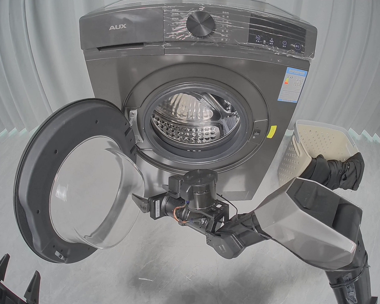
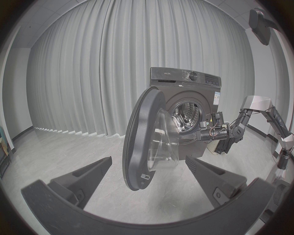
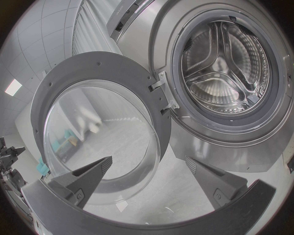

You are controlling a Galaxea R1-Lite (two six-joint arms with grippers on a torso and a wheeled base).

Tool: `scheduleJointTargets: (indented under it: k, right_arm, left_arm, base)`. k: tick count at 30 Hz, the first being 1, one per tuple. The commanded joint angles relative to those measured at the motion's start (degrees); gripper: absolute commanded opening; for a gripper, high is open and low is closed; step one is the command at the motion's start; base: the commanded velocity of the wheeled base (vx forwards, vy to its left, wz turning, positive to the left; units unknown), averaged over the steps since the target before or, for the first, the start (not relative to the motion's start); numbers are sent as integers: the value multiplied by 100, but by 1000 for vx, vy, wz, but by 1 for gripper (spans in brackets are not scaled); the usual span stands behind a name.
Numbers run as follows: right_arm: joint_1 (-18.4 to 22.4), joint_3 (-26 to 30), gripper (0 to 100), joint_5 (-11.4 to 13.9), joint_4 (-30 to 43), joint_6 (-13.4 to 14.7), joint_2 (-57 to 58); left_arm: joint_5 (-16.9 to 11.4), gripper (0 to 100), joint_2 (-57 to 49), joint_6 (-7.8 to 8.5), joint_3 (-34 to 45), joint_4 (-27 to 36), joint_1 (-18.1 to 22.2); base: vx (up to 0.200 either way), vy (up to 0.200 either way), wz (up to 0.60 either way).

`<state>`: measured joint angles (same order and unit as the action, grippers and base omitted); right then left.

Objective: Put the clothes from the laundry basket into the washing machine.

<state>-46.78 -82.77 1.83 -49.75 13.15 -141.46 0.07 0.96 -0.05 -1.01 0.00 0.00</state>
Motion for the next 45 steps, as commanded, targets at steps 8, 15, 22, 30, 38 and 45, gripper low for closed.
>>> scheduleJointTargets:
  k: [8,15,22,30,38,45]
  right_arm:
    - [-271,-1048,100,-306,246,12,-760]
    - [-148,-679,100,-359,150,135,-470]
    - [397,859,100,-447,159,-41,1121]
    - [1276,3610,100,-526,-334,-419,3423]
    - [2085,5447,100,-534,-738,-524,5234]
    - [2770,6625,100,-526,-641,-929,7088]
  left_arm:
    - [1,100,-88,5,101,0,0]
    - [1,100,-88,-4,92,0,0]
    - [1,100,-88,-4,101,0,0]
    - [1,100,-88,-13,101,0,0]
    - [1,100,-88,-13,101,0,0]
    - [1,100,-88,-13,92,0,0]
  base:
    - [0,0,0]
    - [0,0,0]
    - [0,0,0]
    - [0,0,0]
    - [0,0,0]
    - [0,0,0]
